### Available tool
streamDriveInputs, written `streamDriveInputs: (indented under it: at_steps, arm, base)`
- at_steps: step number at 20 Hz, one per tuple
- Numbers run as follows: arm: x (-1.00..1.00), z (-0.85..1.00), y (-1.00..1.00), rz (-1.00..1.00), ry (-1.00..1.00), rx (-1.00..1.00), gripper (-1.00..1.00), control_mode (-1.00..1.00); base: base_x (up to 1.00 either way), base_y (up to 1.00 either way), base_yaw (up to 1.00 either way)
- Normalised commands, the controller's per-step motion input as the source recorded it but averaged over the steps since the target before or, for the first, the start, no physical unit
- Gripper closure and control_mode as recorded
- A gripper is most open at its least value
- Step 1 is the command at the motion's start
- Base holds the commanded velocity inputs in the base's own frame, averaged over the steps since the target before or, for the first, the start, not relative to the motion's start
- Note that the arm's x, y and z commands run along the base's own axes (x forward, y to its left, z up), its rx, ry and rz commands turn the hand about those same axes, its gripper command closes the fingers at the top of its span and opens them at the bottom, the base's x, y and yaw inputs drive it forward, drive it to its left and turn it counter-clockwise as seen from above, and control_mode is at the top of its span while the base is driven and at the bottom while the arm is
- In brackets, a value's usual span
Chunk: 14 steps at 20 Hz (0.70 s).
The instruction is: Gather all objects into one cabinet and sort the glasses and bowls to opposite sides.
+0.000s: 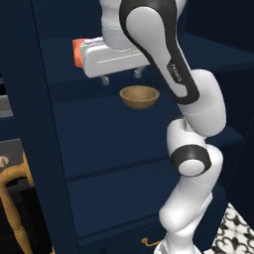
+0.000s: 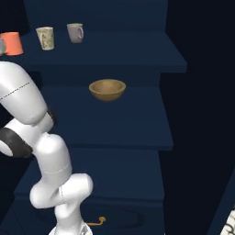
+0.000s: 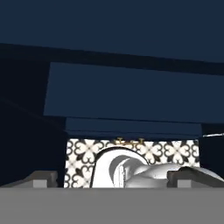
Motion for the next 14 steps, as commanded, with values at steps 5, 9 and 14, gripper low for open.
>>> streamDriveInputs:
  at_steps: [5, 9, 14]
  arm:
    - [-1.00, -0.33, -0.82, -0.13, 0.12, 0.00, -1.00, -1.00]
    - [-0.79, -0.82, -0.53, -0.15, 0.17, 0.00, -1.00, -1.00]
    - [-0.70, -0.84, -0.50, -0.17, 0.15, 0.00, -1.00, -1.00]
  base:
    - [0.00, 0.00, 0.00]
    - [0.00, 0.00, 0.00]
    - [0.00, 0.00, 0.00]
